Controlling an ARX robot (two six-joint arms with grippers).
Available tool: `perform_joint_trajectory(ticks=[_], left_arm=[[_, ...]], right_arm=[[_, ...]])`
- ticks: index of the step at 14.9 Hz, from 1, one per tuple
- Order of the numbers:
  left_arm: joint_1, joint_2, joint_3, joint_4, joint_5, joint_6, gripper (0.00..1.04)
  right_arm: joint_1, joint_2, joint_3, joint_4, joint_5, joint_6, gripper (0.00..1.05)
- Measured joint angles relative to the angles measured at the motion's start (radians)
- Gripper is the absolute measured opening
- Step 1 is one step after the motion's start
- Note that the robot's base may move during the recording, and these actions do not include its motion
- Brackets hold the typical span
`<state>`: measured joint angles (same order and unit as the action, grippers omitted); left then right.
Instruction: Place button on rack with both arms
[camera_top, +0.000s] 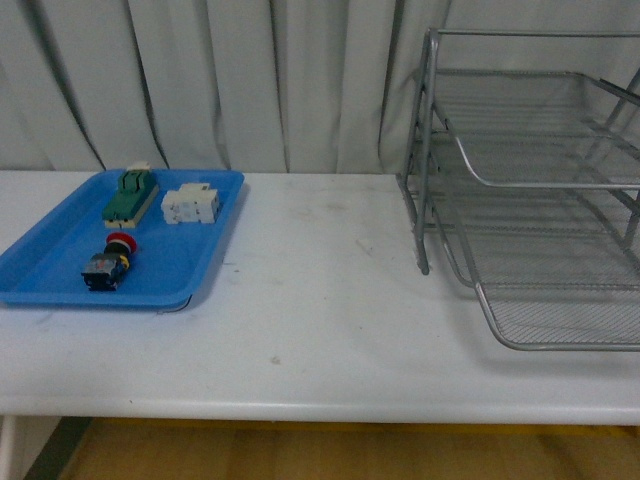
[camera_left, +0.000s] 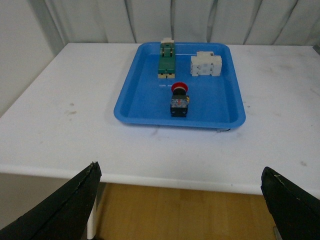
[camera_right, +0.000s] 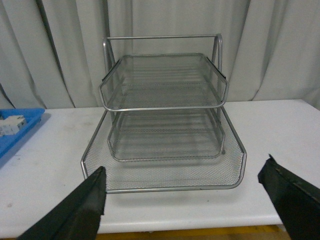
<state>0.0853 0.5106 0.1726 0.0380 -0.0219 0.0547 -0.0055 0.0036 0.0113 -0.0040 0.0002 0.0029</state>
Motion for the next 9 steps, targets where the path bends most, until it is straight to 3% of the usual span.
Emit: perform_joint_trajectory(ticks=[2,5,9], left_arm=[[0.040,0.360,0.086,0.185,0.103,0.035,0.98],[0.050,0.967,0.421,0.271,0.233,-0.011,0.98],[0.032,1.406,0.784,0.198,0.145,0.048,0.98]], right_arm=[[0.000,0.000,0.000,0.000,0.000,0.000,0.98],[0.000,0.000,0.000,0.000,0.000,0.000,0.98],[0.000,0.000,0.000,0.000,0.000,0.000,0.98]])
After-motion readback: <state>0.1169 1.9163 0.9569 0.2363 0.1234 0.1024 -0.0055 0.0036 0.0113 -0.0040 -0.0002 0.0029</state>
